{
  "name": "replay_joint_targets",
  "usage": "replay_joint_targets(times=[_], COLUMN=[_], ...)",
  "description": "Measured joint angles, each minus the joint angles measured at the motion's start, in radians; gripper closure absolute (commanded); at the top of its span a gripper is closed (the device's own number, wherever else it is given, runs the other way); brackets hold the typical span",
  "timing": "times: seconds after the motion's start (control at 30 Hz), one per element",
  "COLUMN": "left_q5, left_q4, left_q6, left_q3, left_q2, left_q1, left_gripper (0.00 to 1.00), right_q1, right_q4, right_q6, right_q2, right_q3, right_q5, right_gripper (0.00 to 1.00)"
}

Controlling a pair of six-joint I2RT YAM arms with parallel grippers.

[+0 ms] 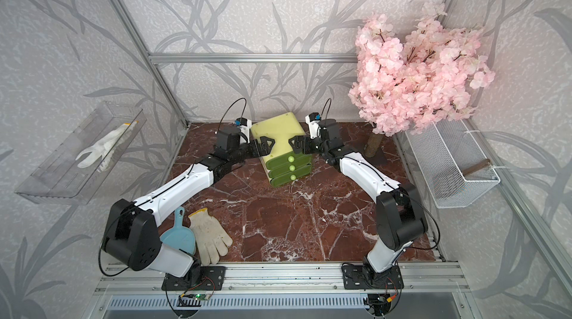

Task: Place the umbrella in the drawer by color
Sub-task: Adjust the storage box at the center of the board.

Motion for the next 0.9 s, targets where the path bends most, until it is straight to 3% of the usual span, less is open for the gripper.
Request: replay_joint_targets(times=[0.37, 0.6, 0.73, 0.9], left_q5=[-0.026, -0.019, -0.016, -0.037], left_q4=[-0.054, -0.103, -0.154, -0.163], left_q6=[0.027, 0.063, 0.083, 0.095], left_q3=[0.031, 0.044, 0.042, -0.046], left_q2=[0.009, -0.007, -0.074, -0.269], left_q1=[0.029, 0.029, 0.036, 0.041], left_gripper=[0.0, 0.0, 0.0, 0.0], right_q1=[0.13, 0.142, 0.14, 0.141], right_q4=[-0.061, -0.117, -0.123, -0.111], right_q6=[0.01, -0.069, -0.111, -0.097], right_q2=[-0.179, -0.466, -0.622, -0.574], right_q3=[-0.129, -0.308, -0.483, -0.621], right_q5=[0.108, 0.252, 0.314, 0.34], right_gripper=[0.01, 0.01, 0.01, 0.01])
